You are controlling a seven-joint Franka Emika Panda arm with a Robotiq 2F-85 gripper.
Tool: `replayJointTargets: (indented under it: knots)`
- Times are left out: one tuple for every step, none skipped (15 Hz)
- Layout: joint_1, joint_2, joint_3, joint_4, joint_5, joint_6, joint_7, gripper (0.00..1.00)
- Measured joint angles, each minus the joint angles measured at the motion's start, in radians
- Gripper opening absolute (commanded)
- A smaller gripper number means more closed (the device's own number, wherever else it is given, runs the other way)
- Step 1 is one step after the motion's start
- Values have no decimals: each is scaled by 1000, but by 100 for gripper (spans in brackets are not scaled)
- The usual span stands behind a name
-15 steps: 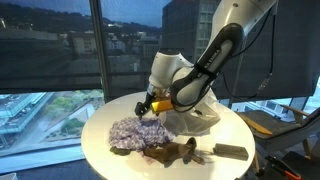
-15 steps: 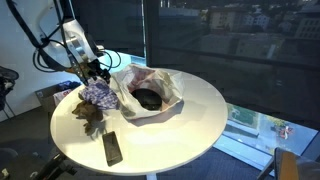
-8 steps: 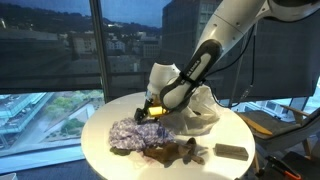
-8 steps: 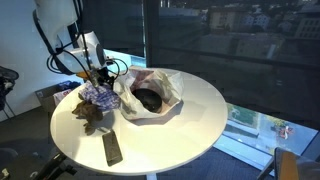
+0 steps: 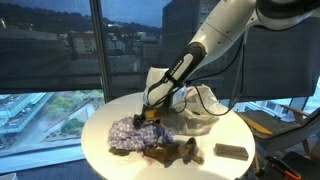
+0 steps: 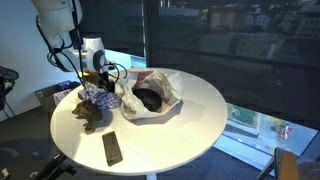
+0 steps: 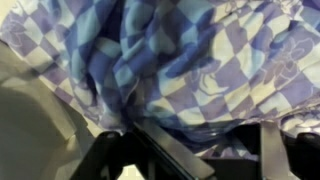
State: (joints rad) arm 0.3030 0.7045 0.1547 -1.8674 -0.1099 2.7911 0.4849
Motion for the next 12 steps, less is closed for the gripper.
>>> replayJointTargets:
  knots:
    - [11, -1, -7, 3, 12, 0, -11, 43]
    - [19, -1, -12, 5, 22, 0, -18, 36]
    - [24, -2, -16, 6, 33, 0, -23, 27]
    - [27, -2, -19, 6, 45, 0, -29, 21]
    - [29, -2, -21, 7, 56, 0, -32, 12]
    - [30, -3, -22, 7, 65, 1, -35, 6]
    - [30, -4, -22, 7, 74, 1, -37, 4]
    - [30, -6, -22, 7, 84, 1, -40, 2]
    - [30, -10, -22, 7, 94, 2, -44, 0]
    - [31, -16, -22, 6, 100, 2, -46, 3]
    - [32, -26, -22, 4, 100, 1, -48, 3]
    - [34, -38, -23, 1, 100, -6, -49, 3]
